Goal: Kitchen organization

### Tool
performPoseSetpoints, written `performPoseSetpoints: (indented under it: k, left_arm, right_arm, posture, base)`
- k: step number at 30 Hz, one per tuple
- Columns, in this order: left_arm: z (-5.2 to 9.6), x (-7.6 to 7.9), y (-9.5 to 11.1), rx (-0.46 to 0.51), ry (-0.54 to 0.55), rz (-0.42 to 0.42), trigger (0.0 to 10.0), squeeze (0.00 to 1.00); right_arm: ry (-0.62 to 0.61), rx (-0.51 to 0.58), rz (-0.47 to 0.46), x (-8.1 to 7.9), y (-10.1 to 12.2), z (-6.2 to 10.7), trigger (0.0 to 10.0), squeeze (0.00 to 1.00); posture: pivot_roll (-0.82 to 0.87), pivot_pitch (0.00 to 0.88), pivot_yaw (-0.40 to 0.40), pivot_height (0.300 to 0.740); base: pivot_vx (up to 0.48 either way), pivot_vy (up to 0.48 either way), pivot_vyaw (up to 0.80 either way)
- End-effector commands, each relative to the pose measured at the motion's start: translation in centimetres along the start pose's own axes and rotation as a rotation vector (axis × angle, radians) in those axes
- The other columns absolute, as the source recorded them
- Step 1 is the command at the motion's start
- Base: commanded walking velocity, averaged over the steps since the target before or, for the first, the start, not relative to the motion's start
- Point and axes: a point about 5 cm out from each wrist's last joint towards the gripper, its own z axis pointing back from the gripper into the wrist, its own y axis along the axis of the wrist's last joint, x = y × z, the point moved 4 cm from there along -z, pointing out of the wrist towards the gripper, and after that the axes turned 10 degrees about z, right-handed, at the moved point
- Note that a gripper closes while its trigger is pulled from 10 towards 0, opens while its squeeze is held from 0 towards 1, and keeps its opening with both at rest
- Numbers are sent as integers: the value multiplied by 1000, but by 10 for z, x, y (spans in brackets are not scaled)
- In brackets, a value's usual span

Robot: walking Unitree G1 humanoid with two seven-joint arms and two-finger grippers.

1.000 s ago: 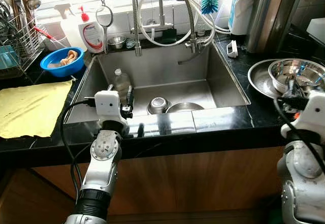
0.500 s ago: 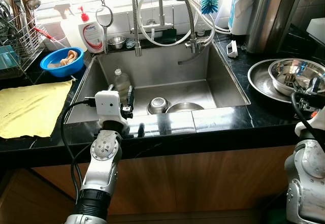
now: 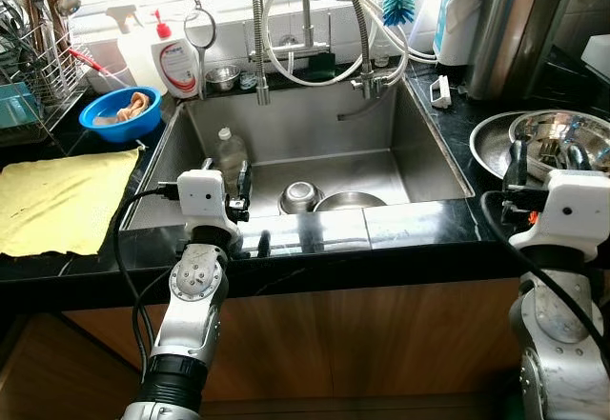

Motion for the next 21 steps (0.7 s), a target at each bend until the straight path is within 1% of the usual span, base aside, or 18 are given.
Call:
performPoseSetpoints:
  k: [1, 2, 4, 5, 6, 8, 10, 12, 13, 15, 18, 21]
  left_arm:
    - [0, -5, 2, 6, 13, 1, 10000, 0]
    - [0, -5, 2, 6, 13, 1, 10000, 0]
    - [0, -6, 2, 5, 14, 0, 10000, 0]
    - [1, -6, 0, -1, 13, -1, 10000, 0]
    - [1, -6, 0, -3, 10, -1, 10000, 0]
    - [0, -3, 0, -4, 5, 3, 10000, 0]
    - [0, -2, 0, -3, 3, 5, 10000, 0]
    - [-1, -2, 0, -1, 2, 6, 10000, 0]
    - [-1, -2, 0, -1, 2, 6, 10000, 0]
    - [-1, -2, -1, -3, 3, 7, 10000, 0]
    - [0, -2, -1, -6, 0, 7, 10000, 0]
    - [0, -1, -2, -7, 0, 9, 10000, 0]
  right_arm:
    - [15, 17, 31, -1, 7, 6, 10000, 0]
    - [16, 15, 45, -1, 6, 8, 10000, 0]
    - [12, -8, 116, 2, 4, 13, 10000, 0]
    - [4, -17, 185, 7, 4, 16, 10000, 0]
    - [2, -17, 218, 9, 4, 17, 10000, 0]
    - [19, -9, 313, 11, 5, 16, 10000, 0]
    - [41, -13, 374, 11, 4, 14, 10000, 0]
    - [62, -49, 464, 13, 1, 12, 10000, 0]
    - [67, -62, 474, 14, 0, 12, 10000, 0]
    - [87, -123, 512, 17, -7, 14, 10000, 0]
    - [115, -168, 558, 20, -13, 14, 10000, 0]
    - [97, -197, 585, 27, -14, 12, 10000, 0]
  posture:
    - [-278, 0, 115, 740]
    - [-271, 0, 111, 740]
    - [-274, 0, 114, 740]
    - [-276, 0, 115, 740]
    - [-284, 0, 119, 740]
    - [-284, 0, 119, 740]
    - [-284, 0, 119, 740]
    - [-288, 0, 118, 740]
    - [-287, 0, 118, 740]
    - [-289, 0, 118, 740]
    - [-292, 0, 119, 740]
    - [-292, 0, 119, 740]
  base:
    - [0, 0, 0]
    - [0, 0, 0]
    - [0, 0, 0]
    - [0, 0, 0]
    - [0, 0, 0]
    - [0, 0, 0]
    - [0, 0, 0]
    - [0, 0, 0]
    - [0, 0, 0]
    - [0, 0, 0]
    - [0, 0, 0]
    - [0, 0, 0]
